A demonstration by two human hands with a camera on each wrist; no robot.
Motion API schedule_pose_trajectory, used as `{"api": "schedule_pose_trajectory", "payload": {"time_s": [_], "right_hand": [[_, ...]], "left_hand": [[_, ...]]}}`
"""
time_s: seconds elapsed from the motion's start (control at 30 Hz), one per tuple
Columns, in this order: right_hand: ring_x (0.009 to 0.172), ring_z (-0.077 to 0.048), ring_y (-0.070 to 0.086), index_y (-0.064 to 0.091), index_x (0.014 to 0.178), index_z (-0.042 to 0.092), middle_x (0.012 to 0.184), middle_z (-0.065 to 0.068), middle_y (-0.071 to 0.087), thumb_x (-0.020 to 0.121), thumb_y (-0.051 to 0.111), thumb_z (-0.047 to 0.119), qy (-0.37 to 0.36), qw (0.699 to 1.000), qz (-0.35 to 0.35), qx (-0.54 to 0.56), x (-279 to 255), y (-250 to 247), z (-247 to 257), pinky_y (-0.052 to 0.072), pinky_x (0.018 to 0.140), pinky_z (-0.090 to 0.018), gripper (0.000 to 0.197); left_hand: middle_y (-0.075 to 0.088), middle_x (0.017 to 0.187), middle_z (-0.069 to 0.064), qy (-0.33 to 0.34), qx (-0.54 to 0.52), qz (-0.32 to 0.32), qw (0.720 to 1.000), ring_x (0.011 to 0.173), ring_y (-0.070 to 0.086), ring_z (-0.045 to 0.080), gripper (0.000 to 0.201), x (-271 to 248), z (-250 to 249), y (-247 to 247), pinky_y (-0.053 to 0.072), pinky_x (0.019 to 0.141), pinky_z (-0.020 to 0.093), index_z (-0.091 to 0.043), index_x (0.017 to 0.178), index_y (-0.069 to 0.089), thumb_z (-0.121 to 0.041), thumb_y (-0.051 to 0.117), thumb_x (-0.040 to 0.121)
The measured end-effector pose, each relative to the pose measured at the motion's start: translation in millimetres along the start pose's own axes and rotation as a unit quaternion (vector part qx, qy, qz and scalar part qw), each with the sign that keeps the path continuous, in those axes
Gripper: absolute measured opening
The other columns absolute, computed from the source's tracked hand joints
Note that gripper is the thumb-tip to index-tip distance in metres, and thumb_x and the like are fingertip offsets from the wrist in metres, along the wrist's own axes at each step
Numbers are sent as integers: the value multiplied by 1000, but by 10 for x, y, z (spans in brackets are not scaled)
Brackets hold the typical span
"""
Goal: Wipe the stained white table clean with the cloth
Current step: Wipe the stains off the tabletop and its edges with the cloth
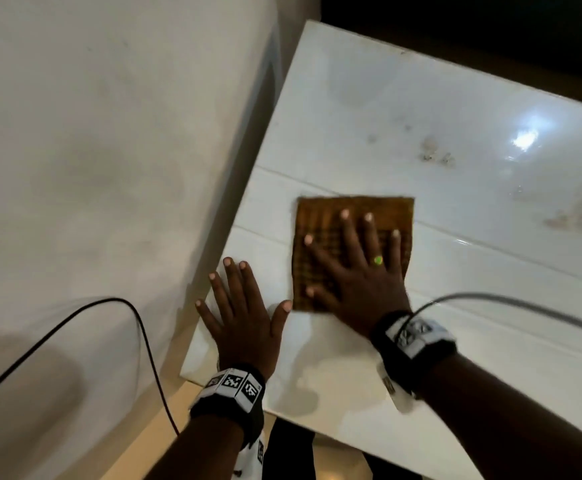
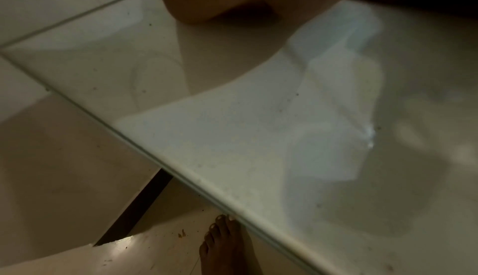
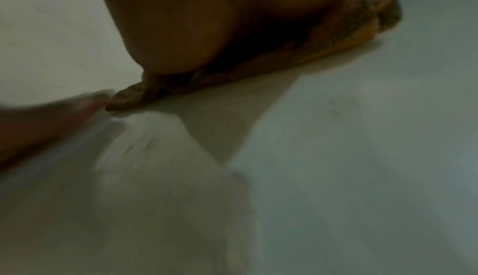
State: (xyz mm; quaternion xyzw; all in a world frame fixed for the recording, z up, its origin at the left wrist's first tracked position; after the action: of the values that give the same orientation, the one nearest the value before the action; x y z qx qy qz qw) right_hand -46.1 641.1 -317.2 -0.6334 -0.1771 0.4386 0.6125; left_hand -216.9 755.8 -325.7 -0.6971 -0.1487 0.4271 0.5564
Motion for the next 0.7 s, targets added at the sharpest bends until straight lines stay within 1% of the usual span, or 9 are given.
{"api": "schedule_pose_trajectory", "payload": {"time_s": [0.1,0.17,0.23,0.3,0.33,0.43,0.53,0.63,0.7], "right_hand": [[152,-42,22,24,155,49,169,-6,18,88,43,75,-77,997,22,-13,-664,70,-216,16,116,-70,75],[150,-43,26,30,154,46,168,-7,20,85,40,76,-53,998,41,-15,-702,-8,-589,18,115,-71,76],[154,-43,12,25,156,48,171,-7,8,84,32,79,29,999,37,9,-328,-131,-851,12,116,-72,79],[155,-41,-7,6,155,56,171,-5,-10,83,25,83,117,992,18,48,269,-297,-873,1,117,-70,79],[154,-41,-12,1,154,58,170,-6,-16,83,23,85,132,990,3,58,591,-353,-799,-2,117,-70,79],[153,-43,-14,0,155,56,169,-11,-16,84,23,85,59,998,5,16,1197,-395,-254,-3,117,-72,80],[154,-46,2,16,157,50,170,-15,3,87,32,82,-94,995,-6,-31,740,-232,225,9,114,-75,79],[152,-41,22,29,154,49,167,-8,23,81,54,78,-195,979,13,-55,-98,-86,-7,19,115,-71,82],[150,-40,28,22,156,50,166,-6,26,79,54,77,-178,982,29,-62,-175,-157,-456,21,115,-70,87]], "left_hand": [[4,169,14,0,-17,1,1000,155,7,38,86,-4,-12,-42,15,118,69,-9,160,8,-68,2,98],[5,169,15,2,-17,2,1000,155,8,39,87,-8,-33,-53,15,118,69,-9,160,10,-68,2,98],[8,169,15,3,-20,9,1000,155,10,40,87,6,-25,-59,15,118,70,-8,160,12,-69,3,98],[9,169,16,7,-26,15,1000,154,11,41,88,14,-17,-60,15,117,70,-8,160,13,-70,3,98],[9,169,15,7,-26,16,1000,154,11,41,89,14,-14,-58,15,117,70,-9,160,13,-71,2,97],[10,169,15,6,-24,20,999,154,12,41,89,26,-21,-58,16,117,70,-9,160,13,-71,1,97],[8,169,15,7,-25,35,999,154,12,41,89,25,-15,-57,15,117,70,-9,160,11,-71,2,97],[9,169,16,13,-29,54,998,153,16,42,90,20,7,-55,17,116,71,-7,160,14,-71,3,97],[13,168,17,20,-43,64,997,151,21,44,91,25,28,-59,22,113,74,-6,159,18,-71,3,97]]}}
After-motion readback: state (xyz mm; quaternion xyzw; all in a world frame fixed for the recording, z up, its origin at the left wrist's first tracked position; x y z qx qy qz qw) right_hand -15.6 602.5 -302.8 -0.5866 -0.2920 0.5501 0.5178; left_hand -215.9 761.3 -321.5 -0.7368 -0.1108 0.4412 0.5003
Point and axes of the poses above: each hand's wrist, its own x-axis towards the middle knuckle, its own y-axis out of the palm, z = x × y, the point moved 3 cm from there along x, towards the middle knuckle
